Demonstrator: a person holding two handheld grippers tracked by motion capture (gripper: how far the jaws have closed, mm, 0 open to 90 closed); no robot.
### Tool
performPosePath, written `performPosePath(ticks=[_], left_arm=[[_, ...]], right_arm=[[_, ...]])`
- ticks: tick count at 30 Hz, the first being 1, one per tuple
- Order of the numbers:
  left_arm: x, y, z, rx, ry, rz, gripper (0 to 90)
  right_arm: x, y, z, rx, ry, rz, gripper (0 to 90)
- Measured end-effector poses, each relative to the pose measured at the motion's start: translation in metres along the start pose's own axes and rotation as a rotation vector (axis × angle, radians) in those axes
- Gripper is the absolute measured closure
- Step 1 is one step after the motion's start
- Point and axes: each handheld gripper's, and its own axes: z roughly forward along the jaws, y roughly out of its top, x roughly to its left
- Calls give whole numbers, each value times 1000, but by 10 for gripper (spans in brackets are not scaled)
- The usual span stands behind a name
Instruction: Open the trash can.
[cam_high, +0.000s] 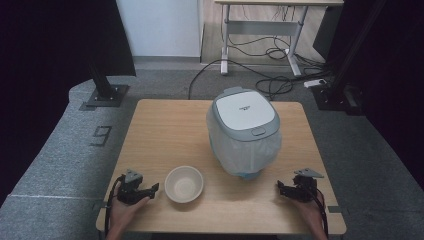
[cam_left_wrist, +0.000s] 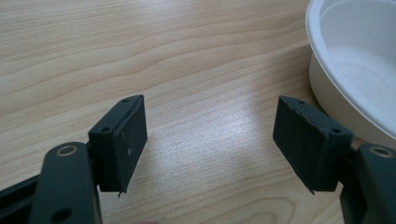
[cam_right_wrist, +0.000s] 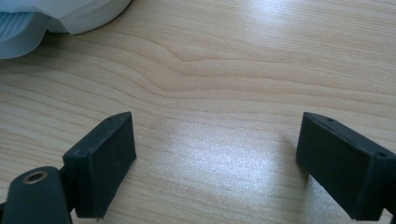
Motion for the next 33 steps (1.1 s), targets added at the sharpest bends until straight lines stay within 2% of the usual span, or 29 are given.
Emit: performPosePath(ticks=[4, 8, 9, 10, 11, 13, 17, 21, 24, 25, 26, 29, 30, 33], left_arm=[[1, 0, 0, 5, 1, 0, 267], [4, -2, -1, 10, 7, -5, 269], [4, -2, -1, 10, 7, -5, 270], [4, -2, -1, 8, 7, -6, 270], [4, -2, -1, 7, 7, -6, 270], [2, -1, -2, 7, 7, 2, 270], [0, -1, 0, 15, 12, 14, 269], [1, -1, -1, 13, 25, -1, 265], [1, -2, -2, 12, 26, -7, 265], [1, -2, -2, 12, 26, -7, 265], [1, -2, -1, 14, 27, -8, 265], [1, -2, 0, 19, 26, -5, 265], [0, -1, 1, 23, 25, -2, 265], [-1, 0, 2, 25, 22, 3, 265]], right_arm=[[2, 0, -1, -4, -17, 16, 155], [5, 1, -4, -5, 5, -1, 261], [5, 1, -4, -5, 5, -1, 261], [5, 1, -4, -7, 13, -10, 299], [8, 0, -7, -21, 23, -42, 421], [10, 1, -10, -35, 18, -68, 495], [12, 5, -17, -79, 39, -69, 671], [16, 8, -24, -132, 60, -95, 808], [20, 11, -28, -160, 107, -121, 853], [20, 11, -28, -160, 107, -121, 853], [24, 13, -29, -172, 128, -145, 861], [30, 16, -29, -190, 130, -169, 892], [35, 19, -30, -232, 116, -181, 893], [40, 22, -30, -252, 138, -180, 893]])
